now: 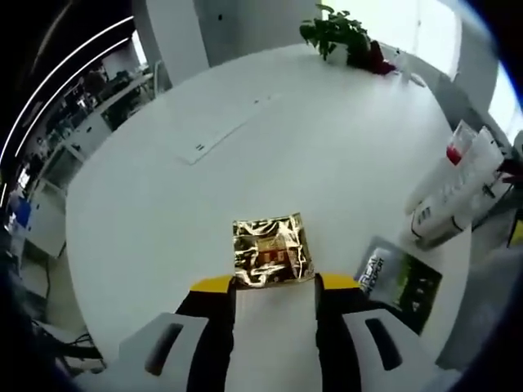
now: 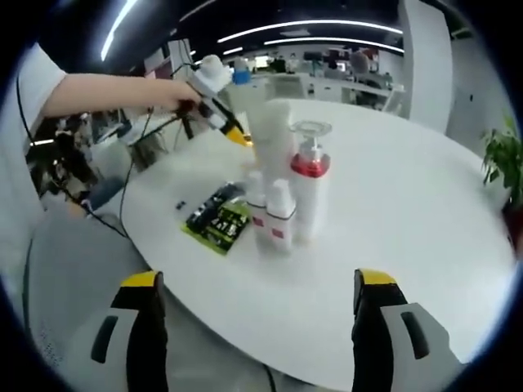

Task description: Arrange the skincare products in the storage area until every visible bottle or jar stands upright without overlapping.

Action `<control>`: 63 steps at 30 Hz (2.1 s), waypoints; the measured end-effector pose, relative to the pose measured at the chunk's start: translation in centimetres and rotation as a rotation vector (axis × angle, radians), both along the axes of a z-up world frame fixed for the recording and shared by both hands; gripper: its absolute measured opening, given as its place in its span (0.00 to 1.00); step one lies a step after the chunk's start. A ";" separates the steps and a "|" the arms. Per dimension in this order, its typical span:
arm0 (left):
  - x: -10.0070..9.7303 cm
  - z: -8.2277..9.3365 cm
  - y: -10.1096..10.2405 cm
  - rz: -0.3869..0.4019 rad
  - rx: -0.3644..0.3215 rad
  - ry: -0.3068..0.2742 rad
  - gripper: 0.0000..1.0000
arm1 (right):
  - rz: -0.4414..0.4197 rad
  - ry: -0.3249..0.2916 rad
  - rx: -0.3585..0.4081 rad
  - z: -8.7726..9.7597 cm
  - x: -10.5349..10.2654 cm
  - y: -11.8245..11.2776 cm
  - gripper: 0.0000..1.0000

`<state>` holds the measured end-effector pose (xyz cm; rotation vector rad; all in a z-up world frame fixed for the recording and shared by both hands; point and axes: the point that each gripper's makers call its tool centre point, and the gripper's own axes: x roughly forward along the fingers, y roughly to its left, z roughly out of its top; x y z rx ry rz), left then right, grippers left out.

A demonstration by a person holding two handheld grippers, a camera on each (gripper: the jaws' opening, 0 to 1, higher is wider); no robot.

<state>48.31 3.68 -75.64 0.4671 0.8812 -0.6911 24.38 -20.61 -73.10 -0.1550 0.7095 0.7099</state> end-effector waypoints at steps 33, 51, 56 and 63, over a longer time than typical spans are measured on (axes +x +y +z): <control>-10.7 6.1 -2.2 -0.128 -0.080 -0.063 0.40 | 0.036 -0.022 0.072 1.3 -0.5 1.4 0.89; -15.9 7.9 -3.5 -0.236 -0.127 -0.083 0.39 | 0.092 -0.025 0.114 2.2 -1.5 2.6 0.83; -16.9 8.2 -3.9 -0.262 -0.143 -0.084 0.39 | 0.116 -0.020 0.124 2.7 -1.6 3.2 0.81; -18.4 8.8 -5.3 -0.332 -0.165 -0.085 0.39 | 0.164 -0.037 0.143 3.8 -1.9 4.5 0.77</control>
